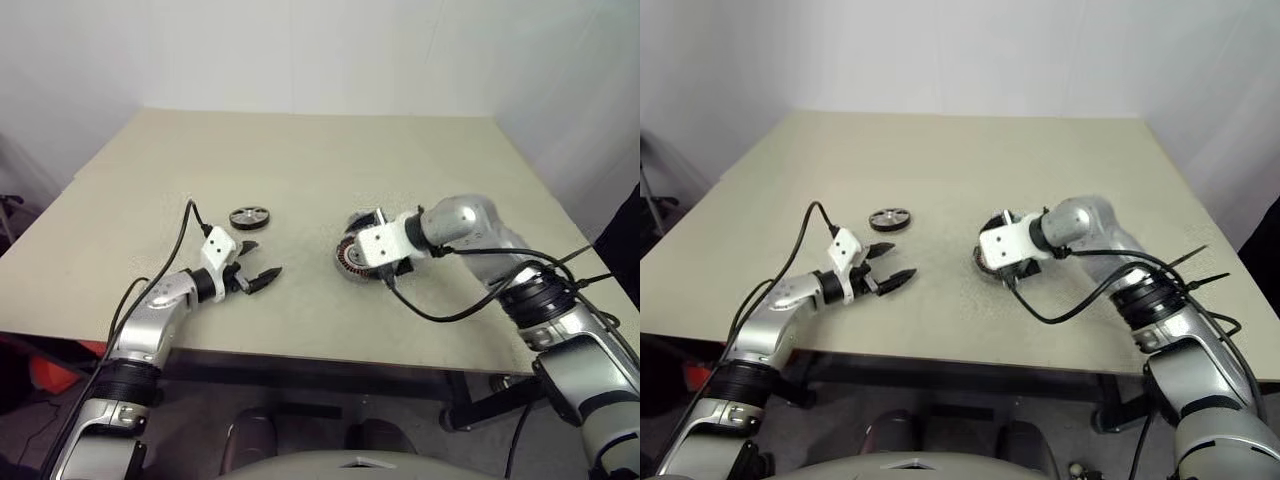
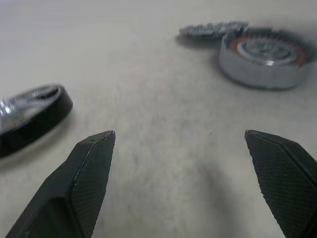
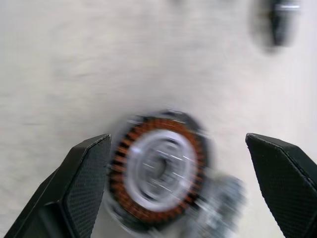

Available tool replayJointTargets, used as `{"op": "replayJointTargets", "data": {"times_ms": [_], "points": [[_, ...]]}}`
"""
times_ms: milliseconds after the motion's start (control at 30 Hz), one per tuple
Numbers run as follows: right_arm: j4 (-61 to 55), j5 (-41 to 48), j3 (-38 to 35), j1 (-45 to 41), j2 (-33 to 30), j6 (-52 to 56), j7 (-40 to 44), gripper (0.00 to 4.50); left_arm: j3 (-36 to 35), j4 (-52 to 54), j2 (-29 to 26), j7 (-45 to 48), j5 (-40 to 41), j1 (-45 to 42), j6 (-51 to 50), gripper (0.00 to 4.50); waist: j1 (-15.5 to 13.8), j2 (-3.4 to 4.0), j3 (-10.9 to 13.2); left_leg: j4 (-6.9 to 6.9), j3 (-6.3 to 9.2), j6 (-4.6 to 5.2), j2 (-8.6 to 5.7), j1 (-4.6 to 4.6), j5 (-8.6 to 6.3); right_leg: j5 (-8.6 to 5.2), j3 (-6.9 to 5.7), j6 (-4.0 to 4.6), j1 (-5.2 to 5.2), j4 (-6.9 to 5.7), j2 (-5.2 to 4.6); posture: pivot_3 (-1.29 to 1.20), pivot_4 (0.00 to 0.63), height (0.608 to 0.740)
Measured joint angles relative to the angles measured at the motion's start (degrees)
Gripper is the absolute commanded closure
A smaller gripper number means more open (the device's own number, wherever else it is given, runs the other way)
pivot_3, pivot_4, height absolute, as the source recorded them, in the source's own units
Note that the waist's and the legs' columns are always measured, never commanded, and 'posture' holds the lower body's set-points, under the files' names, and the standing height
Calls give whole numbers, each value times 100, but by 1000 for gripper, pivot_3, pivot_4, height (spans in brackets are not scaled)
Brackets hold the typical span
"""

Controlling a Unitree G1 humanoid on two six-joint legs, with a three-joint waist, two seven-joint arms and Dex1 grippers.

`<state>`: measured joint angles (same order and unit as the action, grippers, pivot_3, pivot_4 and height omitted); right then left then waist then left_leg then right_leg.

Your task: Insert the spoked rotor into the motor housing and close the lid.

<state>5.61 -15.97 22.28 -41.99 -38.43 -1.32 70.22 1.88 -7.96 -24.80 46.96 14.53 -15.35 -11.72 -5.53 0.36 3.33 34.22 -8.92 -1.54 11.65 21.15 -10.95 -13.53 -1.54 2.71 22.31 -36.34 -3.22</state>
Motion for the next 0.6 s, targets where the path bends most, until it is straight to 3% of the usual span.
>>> {"op": "replayJointTargets", "data": {"times_ms": [367,600], "points": [[1834,1209,-2200,130,231,1871,-1717,26,-3,662,-5,-179,142,-145,-868,77,-8,0,1,-3,-4,-6,-9,2,4,0,-1,0,-2,5,-3,0,0,740],[2337,1855,-2669,357,428,2302,-2051,26,6,696,19,-202,203,-220,-902,77,51,5,3,-5,-37,-5,0,1,3,-1,2,1,9,3,3,0,0,740]]}}
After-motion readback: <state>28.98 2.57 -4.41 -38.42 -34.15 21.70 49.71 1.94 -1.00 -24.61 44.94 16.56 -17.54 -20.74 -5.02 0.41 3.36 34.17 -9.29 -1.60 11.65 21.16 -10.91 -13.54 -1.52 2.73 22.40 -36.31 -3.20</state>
